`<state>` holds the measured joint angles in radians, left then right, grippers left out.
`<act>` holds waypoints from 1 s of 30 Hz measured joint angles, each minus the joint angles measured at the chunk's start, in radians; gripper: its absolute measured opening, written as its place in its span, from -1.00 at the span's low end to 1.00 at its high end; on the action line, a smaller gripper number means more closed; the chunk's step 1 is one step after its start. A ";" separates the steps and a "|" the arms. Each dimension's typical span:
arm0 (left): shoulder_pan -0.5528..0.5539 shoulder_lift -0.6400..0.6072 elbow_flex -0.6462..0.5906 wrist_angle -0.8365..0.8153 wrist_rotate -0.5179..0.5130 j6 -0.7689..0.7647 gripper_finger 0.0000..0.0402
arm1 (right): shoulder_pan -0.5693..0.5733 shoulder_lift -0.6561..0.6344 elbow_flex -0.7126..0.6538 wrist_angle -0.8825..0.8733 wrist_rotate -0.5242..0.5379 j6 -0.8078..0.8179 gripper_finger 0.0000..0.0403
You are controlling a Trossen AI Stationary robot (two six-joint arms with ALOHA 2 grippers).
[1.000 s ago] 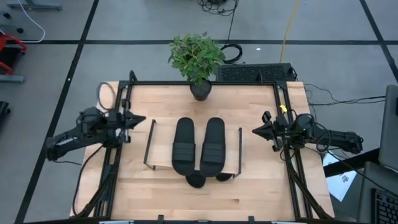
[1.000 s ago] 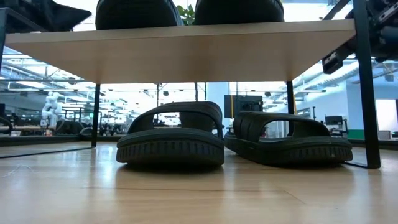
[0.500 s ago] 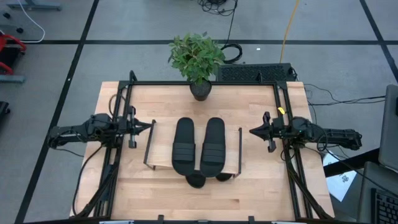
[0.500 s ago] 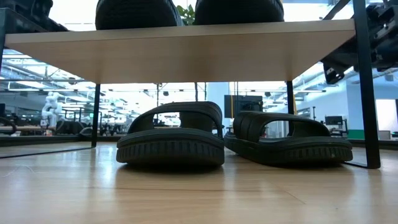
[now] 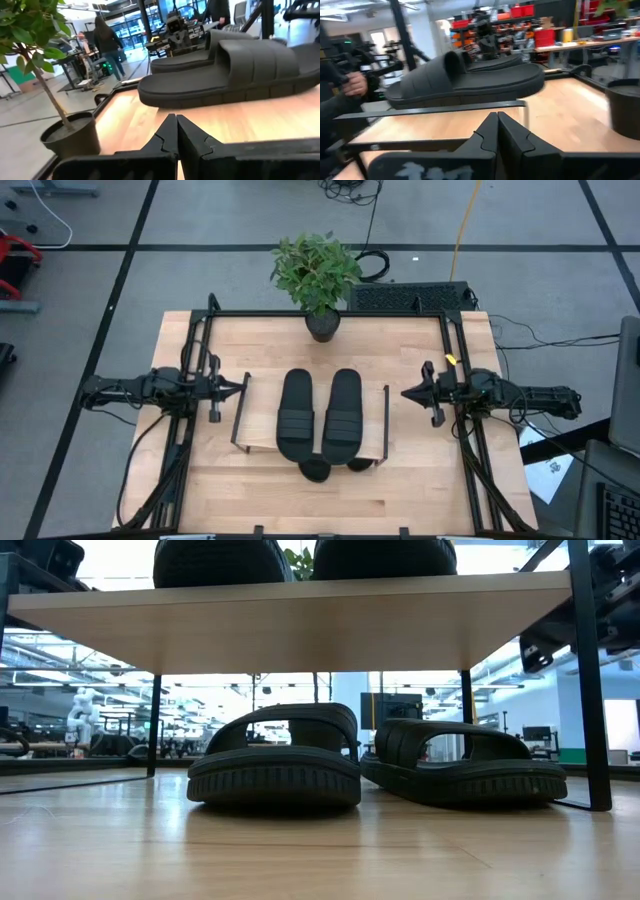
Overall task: Pick and place slides into the shelf
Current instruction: Return to Home Position
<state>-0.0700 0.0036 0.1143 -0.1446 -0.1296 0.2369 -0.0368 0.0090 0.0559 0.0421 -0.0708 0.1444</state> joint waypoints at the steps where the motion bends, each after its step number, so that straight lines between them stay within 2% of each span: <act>1: 0.000 0.000 0.000 0.005 0.007 -0.014 -1.00 | 0.000 0.000 0.000 0.002 -0.019 0.000 -1.00; 7: 0.000 0.002 0.000 0.016 0.028 -0.059 -1.00 | 0.000 0.001 -0.002 0.065 -0.217 0.010 -1.00; 9: 0.000 0.002 0.000 0.012 0.027 -0.055 -1.00 | 0.000 0.000 -0.002 0.120 -0.252 0.015 -1.00; 10: 0.000 0.002 0.000 0.013 0.027 -0.055 -1.00 | 0.000 0.000 -0.002 0.144 -0.241 0.014 -1.00; 15: 0.000 0.002 0.000 0.014 0.027 -0.064 -1.00 | -0.001 0.000 -0.003 0.163 -0.007 0.083 -1.00; 19: 0.000 0.002 0.000 0.014 0.027 -0.064 -1.00 | 0.000 0.001 -0.003 0.158 -0.011 0.041 -1.00; 30: 0.000 0.002 0.000 0.014 0.026 -0.060 -1.00 | 0.000 0.001 -0.003 0.217 -0.008 0.079 -1.00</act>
<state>-0.0700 0.0059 0.1146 -0.1303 -0.1040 0.1769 -0.0372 0.0096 0.0525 0.2596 -0.0788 0.2232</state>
